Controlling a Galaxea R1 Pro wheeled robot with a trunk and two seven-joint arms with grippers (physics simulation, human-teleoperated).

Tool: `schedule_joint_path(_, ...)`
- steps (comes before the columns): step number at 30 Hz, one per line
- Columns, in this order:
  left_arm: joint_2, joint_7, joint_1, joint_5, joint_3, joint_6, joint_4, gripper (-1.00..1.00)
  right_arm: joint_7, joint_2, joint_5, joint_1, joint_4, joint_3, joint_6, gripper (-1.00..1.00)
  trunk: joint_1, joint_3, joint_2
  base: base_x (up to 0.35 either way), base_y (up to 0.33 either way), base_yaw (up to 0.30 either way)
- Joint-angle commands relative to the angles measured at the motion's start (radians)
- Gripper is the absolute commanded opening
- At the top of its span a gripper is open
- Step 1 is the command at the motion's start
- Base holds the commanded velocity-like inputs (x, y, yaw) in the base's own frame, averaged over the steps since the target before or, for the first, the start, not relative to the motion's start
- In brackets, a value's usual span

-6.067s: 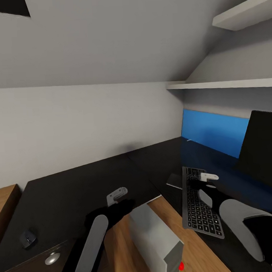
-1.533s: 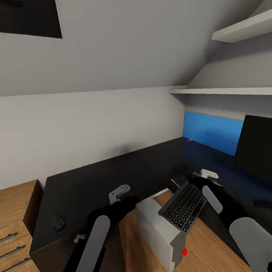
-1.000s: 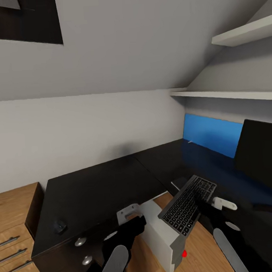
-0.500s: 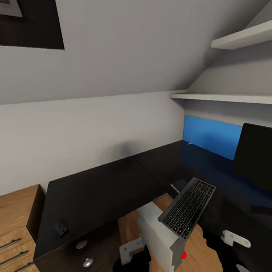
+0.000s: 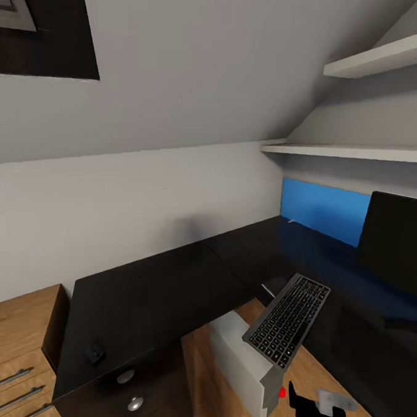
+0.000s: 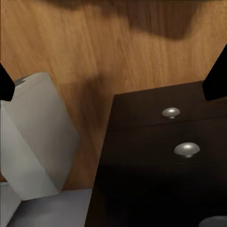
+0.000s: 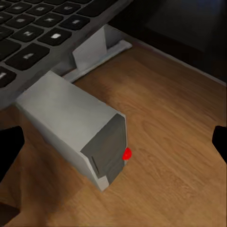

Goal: In the bedroom, organize the workspace by keeping the computer under the desk, ensuring the monitor is on the desk, placing the keyboard on the desk next to the monitor, placing the mouse on the desk next to the keyboard, moving the folder from the swivel chair onto the desk next to the mouse, stacking the notebook on top of the folder with the pen on top of the notebook, and positioning the swivel chair next to the desk.

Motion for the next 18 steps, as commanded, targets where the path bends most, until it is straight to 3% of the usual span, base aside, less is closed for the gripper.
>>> schedule_joint_path(1, -0.012, 0.003, -0.002, 0.005, -0.001, -0.007, 0.026, 1.0, -0.005, -0.001, 0.004, 0.0, 0.01, 0.02, -0.039, 1.0, 0.0, -0.001, -0.001, 0.0, 0.0, 0.0)
schedule_joint_path(6, -0.031, 0.003, -0.002, 0.005, -0.001, -0.011, 0.178, 1.0, -0.007, 0.004, 0.03, 0.0, 0.064, 0.047, -0.095, 1.0, 0.0, -0.001, -0.001, 0.0, 0.0, 0.0)
schedule_joint_path(7, -0.034, -0.002, -0.002, 0.008, -0.001, -0.014, 0.268, 1.0, -0.006, 0.005, 0.033, 0.0, 0.1, 0.048, -0.105, 1.0, 0.0, -0.001, -0.001, 0.0, 0.0, 0.0)
schedule_joint_path(9, -0.037, -0.01, -0.002, 0.013, -0.002, -0.018, 0.328, 1.0, -0.006, 0.005, 0.034, 0.0, 0.115, 0.049, -0.115, 1.0, 0.0, -0.001, -0.001, 0.0, 0.0, 0.0)
schedule_joint_path(10, -0.058, -0.104, -0.002, 0.033, -0.003, -0.089, 0.49, 1.0, -0.005, 0.017, 0.035, 0.0, 0.142, 0.049, -0.167, 1.0, 0.0, -0.001, -0.001, 0.0, 0.0, 0.0)
schedule_joint_path(14, -0.066, -0.188, -0.002, 0.077, 0.018, -0.16, 0.579, 1.0, -0.004, 0.055, 0.037, 0.0, 0.177, 0.049, -0.185, 1.0, 0.0, -0.001, -0.001, -0.003, 0.0, 0.0)
schedule_joint_path(15, -0.072, -0.219, -0.002, 0.116, 0.031, -0.18, 0.606, 1.0, -0.004, 0.074, 0.038, -0.001, 0.207, 0.048, -0.195, 1.0, 0.0, -0.001, -0.001, -0.134, 0.0, 0.0)
schedule_joint_path(18, -0.08, -0.241, -0.002, 0.149, 0.04, -0.193, 0.624, 1.0, -0.004, 0.086, 0.042, -0.001, 0.239, 0.048, -0.222, 1.0, 0.0, -0.001, -0.001, -0.231, 0.0, 0.0)
